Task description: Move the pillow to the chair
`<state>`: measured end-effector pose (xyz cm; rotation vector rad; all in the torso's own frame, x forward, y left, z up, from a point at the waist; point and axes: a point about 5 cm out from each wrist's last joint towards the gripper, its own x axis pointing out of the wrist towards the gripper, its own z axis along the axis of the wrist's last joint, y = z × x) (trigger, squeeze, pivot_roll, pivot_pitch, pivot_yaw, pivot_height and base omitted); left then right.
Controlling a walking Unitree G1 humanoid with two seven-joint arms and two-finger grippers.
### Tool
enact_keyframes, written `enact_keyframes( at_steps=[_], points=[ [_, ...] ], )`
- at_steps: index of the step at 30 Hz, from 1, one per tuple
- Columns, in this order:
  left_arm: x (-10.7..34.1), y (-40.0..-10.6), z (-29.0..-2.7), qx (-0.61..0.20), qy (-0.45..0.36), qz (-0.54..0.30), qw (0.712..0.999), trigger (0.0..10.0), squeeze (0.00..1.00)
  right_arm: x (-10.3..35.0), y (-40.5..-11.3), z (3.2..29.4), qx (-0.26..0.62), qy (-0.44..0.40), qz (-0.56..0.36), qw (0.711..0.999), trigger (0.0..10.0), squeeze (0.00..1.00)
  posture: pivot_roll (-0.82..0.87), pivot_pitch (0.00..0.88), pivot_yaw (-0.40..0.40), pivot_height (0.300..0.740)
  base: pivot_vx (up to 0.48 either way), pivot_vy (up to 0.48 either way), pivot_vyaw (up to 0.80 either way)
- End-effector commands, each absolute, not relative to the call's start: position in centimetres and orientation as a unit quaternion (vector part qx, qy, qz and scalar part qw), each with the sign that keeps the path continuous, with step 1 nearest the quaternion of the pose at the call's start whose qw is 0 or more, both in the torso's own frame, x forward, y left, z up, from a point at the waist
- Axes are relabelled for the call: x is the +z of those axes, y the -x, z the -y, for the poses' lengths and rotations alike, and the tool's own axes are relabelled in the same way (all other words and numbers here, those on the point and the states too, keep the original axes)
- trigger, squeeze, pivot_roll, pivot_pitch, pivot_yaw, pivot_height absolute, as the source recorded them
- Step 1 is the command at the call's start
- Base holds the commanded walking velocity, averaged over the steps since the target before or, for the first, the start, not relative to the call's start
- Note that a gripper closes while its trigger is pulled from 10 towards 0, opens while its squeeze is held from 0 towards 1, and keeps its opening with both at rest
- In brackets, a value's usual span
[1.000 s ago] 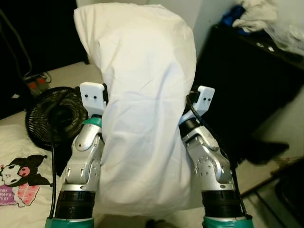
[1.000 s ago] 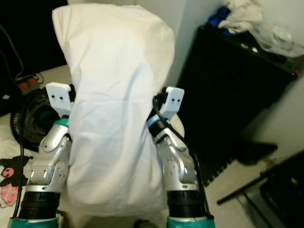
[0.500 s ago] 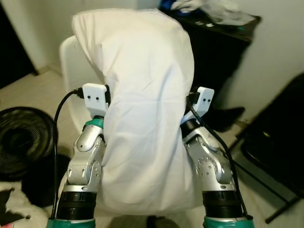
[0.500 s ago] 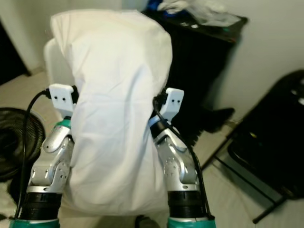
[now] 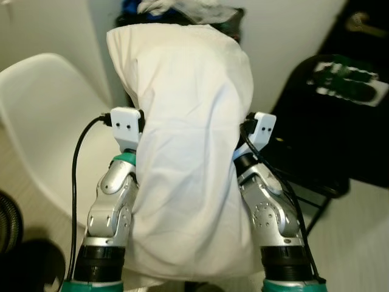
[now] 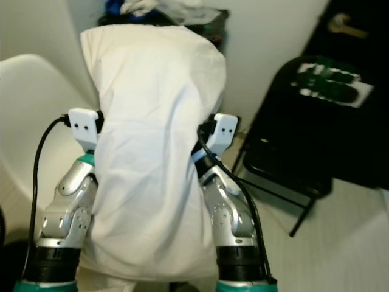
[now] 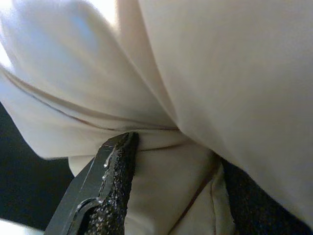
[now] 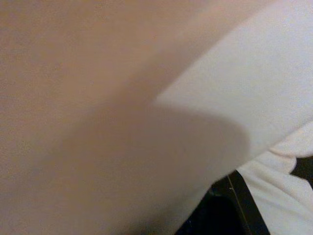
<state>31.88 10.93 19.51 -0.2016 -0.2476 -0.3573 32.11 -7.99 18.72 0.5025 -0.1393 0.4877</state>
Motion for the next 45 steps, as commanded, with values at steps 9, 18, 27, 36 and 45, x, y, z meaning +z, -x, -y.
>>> enact_keyframes(
  at_steps=[9, 18, 27, 36, 45],
  points=[
    [20.57, -31.18, -6.72, -0.285, 0.104, 0.128, 0.944, 10.0, 0.0, 20.25, -31.48, 4.76, 0.31, -0.248, 0.081, 0.914, 10.0, 0.0, -0.01, 0.006, 0.044, 0.74, 0.0, 0.0, -0.8],
    [20.62, -31.2, -6.64, -0.286, 0.103, 0.129, 0.944, 10.0, 0.0, 20.22, -31.55, 4.88, 0.31, -0.247, 0.081, 0.915, 10.0, 0.0, -0.01, 0.004, 0.045, 0.74, 0.0, 0.0, -0.8],
    [20.58, -31.33, -6.91, -0.283, 0.097, 0.13, 0.945, 10.0, 0.0, 20.19, -31.57, 4.72, 0.312, -0.247, 0.081, 0.914, 10.0, 0.0, -0.01, 0.0, 0.042, 0.74, 0.0, 0.0, -0.8],
    [20.32, -31.31, -6.85, -0.276, 0.092, 0.127, 0.948, 10.0, 0.0, 20.13, -31.46, 4.7, 0.314, -0.246, 0.08, 0.914, 10.0, 0.0, -0.01, 0.0, 0.041, 0.74, 0.0, 0.0, -0.8],
    [20.15, -31.47, -6.96, -0.263, 0.089, 0.124, 0.953, 10.0, 0.0, 19.9, -31.37, 4.63, 0.316, -0.243, 0.077, 0.914, 10.0, 0.0, -0.01, 0.0, 0.038, 0.74, 0.0, 0.0, -0.71]
  ],
)
